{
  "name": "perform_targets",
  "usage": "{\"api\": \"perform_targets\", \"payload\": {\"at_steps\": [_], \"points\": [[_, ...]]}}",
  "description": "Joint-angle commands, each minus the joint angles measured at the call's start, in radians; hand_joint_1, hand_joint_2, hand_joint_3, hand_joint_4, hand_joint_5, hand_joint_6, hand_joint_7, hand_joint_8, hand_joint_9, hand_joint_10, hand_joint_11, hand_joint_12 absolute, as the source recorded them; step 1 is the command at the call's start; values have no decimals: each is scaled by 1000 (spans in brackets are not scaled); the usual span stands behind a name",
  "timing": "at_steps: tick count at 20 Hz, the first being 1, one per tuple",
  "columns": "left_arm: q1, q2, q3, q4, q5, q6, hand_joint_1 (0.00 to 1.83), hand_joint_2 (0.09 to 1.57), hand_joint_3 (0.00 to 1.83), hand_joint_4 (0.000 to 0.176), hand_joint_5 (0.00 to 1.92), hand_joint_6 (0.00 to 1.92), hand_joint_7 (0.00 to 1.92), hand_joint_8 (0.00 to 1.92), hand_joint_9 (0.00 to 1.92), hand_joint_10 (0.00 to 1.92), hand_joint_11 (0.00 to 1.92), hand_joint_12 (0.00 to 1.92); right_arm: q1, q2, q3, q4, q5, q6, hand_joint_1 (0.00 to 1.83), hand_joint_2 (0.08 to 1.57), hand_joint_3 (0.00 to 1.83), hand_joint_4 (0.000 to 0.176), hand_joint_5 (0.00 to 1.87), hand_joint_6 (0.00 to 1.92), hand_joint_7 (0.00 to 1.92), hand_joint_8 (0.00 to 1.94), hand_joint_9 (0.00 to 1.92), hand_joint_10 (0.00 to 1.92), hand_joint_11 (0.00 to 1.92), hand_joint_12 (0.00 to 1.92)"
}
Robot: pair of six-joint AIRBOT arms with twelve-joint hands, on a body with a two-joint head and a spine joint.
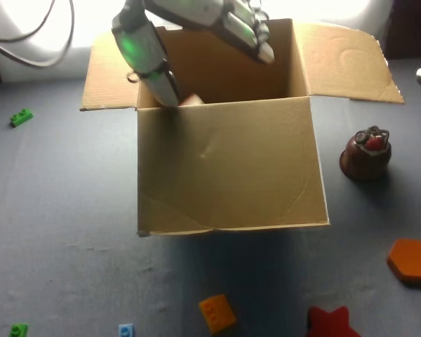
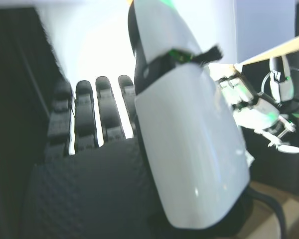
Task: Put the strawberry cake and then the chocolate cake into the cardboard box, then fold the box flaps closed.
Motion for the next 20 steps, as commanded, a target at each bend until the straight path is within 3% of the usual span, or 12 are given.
{"api": "perform_targets", "payload": {"at_steps": [1,2,4,7,8,12,16,17,20], "points": [[-23,14,12,-52,18,1,300,869,0,32,86,0,107,1,189,1,0,829,12,7,22,26,58,5,1019,1091,1,14,0,0,0,0,29,6,0,310],[-35,14,29,-43,17,4,284,869,0,25,50,1,65,1,127,0,0,681,13,-10,45,68,37,5,1040,1073,0,9,46,9,20,2,40,7,0,342],[-57,15,58,-27,6,5,252,905,6,24,43,0,57,0,113,0,0,630,9,-55,91,127,10,5,1034,1065,0,10,53,8,11,2,51,10,0,396],[-80,43,63,-8,-3,4,11,1055,28,8,14,0,37,0,74,0,0,485,-10,-117,135,135,31,5,1010,1080,0,15,0,0,0,0,26,1,0,366],[-86,65,55,-3,-7,-1,0,1089,22,0,19,1,43,2,64,0,0,449,-10,-142,149,135,40,6,1016,1081,2,12,25,3,0,0,11,0,0,188],[-89,147,32,20,-20,-28,0,1127,13,0,19,5,47,4,46,7,0,361,-9,-224,190,135,90,2,989,1107,7,14,13,0,0,0,11,0,0,48],[-89,255,-31,43,-23,-56,0,1137,6,0,29,3,54,2,46,2,0,319,-21,-308,240,135,125,-3,966,1105,2,17,0,0,0,0,23,4,0,253],[-89,277,-43,46,-23,-58,0,1150,8,0,23,0,30,0,37,0,0,300,-25,-323,249,135,131,-3,1000,1089,0,12,0,0,4,0,14,1,0,40],[-84,350,-70,50,-31,-70,0,1158,8,0,4,0,22,1,24,0,0,268,-35,-363,276,135,145,-3,1049,1076,0,44,0,0,0,0,8,3,20,10]]}}
